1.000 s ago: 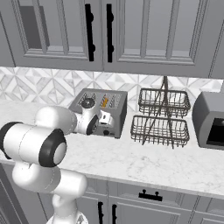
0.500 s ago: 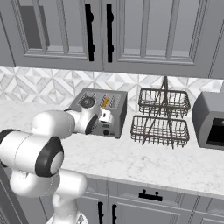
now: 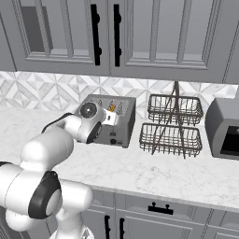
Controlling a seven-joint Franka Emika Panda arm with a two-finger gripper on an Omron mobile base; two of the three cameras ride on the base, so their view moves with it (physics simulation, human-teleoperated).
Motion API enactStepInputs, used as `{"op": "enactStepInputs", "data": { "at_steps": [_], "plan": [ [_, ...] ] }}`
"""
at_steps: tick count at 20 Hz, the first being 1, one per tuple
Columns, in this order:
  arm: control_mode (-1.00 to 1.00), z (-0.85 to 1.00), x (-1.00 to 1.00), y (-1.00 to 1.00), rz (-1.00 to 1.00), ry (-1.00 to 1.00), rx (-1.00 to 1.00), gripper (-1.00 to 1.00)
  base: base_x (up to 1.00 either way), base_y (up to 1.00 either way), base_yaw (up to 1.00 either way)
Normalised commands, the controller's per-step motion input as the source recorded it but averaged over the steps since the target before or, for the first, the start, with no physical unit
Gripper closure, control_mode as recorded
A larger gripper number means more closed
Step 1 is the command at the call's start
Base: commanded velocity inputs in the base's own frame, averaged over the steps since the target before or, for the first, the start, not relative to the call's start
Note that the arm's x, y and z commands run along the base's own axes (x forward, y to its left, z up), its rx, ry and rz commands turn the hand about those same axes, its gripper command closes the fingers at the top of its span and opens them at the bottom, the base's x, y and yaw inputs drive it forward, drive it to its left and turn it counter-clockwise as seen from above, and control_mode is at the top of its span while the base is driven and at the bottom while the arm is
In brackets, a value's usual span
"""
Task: Start the toaster. Once the lever pops up, take the bread to the plate on the dining counter.
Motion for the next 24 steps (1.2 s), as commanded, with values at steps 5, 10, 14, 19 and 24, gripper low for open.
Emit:
{"op": "enactStepInputs", "data": {
  "at_steps": [5, 10, 14, 19, 24],
  "plan": [
    [-1.00, 0.15, -0.04, 0.01, -0.03, -0.16, 0.00, -1.00, 0.00, 0.00, 0.00],
    [-1.00, 0.30, 0.00, 0.02, -0.06, -0.08, 0.00, -1.00, 0.00, 0.00, 0.00],
    [-1.00, 0.51, 0.02, 0.00, -0.01, 0.00, 0.00, -1.00, 0.00, 0.00, 0.00],
    [-1.00, 0.13, 0.09, 0.00, 0.02, 0.00, 0.00, -1.00, 0.00, 0.00, 0.00],
    [-1.00, -0.13, 0.04, 0.00, 0.10, -0.06, -0.02, -1.00, 0.00, 0.00, 0.00]
  ]
}}
